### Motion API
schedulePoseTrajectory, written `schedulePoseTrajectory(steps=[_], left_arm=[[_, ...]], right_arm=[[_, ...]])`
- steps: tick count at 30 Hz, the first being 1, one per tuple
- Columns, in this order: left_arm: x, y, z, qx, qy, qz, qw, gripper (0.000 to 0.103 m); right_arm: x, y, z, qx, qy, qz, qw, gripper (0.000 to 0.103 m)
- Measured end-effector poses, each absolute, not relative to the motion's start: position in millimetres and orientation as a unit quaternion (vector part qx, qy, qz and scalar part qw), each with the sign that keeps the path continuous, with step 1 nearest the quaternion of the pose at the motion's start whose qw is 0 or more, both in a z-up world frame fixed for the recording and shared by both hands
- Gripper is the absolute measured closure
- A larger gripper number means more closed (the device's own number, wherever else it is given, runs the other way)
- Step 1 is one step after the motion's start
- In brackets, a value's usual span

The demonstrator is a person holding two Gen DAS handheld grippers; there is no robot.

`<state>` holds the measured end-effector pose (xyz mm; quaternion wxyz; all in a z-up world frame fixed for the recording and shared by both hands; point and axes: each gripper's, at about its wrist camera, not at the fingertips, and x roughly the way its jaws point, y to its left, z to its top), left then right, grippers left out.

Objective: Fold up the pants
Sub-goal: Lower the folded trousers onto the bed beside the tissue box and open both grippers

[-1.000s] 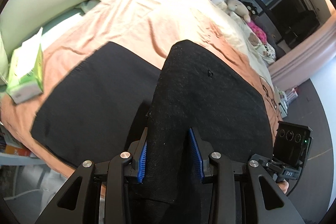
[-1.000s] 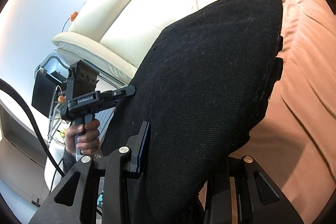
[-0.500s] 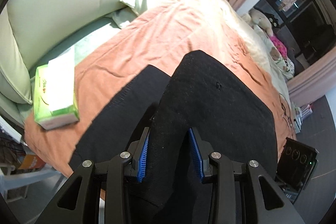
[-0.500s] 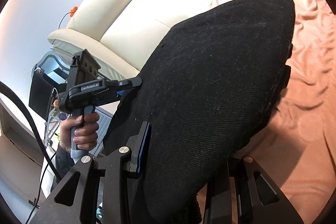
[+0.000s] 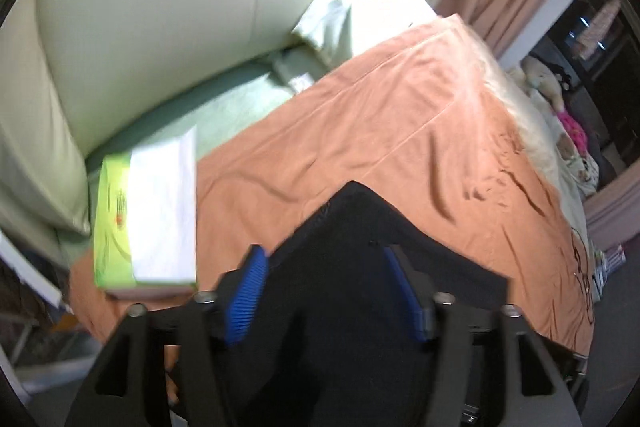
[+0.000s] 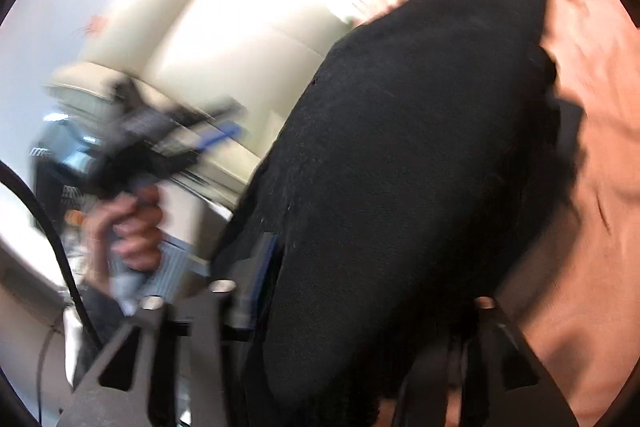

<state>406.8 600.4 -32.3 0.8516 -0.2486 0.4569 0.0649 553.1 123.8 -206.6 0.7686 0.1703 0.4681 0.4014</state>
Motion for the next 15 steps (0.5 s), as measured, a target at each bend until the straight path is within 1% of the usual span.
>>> schedulePoseTrajectory(steps=[1, 4, 8, 15], left_arm=[[404, 597, -39, -0.245, 0.461, 0.064, 0.850, 0.039], [389, 585, -56, -0.224, 0.474, 0.065, 0.849, 0.039], [361, 571, -67, -0.222, 0.467, 0.068, 0.853, 0.039], [319, 556, -68, -0.236, 0.437, 0.083, 0.864, 0.038]], right_arm=[[550, 116, -210, 0.170, 0.469, 0.400, 0.769, 0.045], [534, 72, -215, 0.177, 0.463, 0.403, 0.770, 0.036], [509, 28, -202, 0.156, 0.445, 0.408, 0.782, 0.036], [469, -23, -154, 0.112, 0.394, 0.409, 0.815, 0.036]])
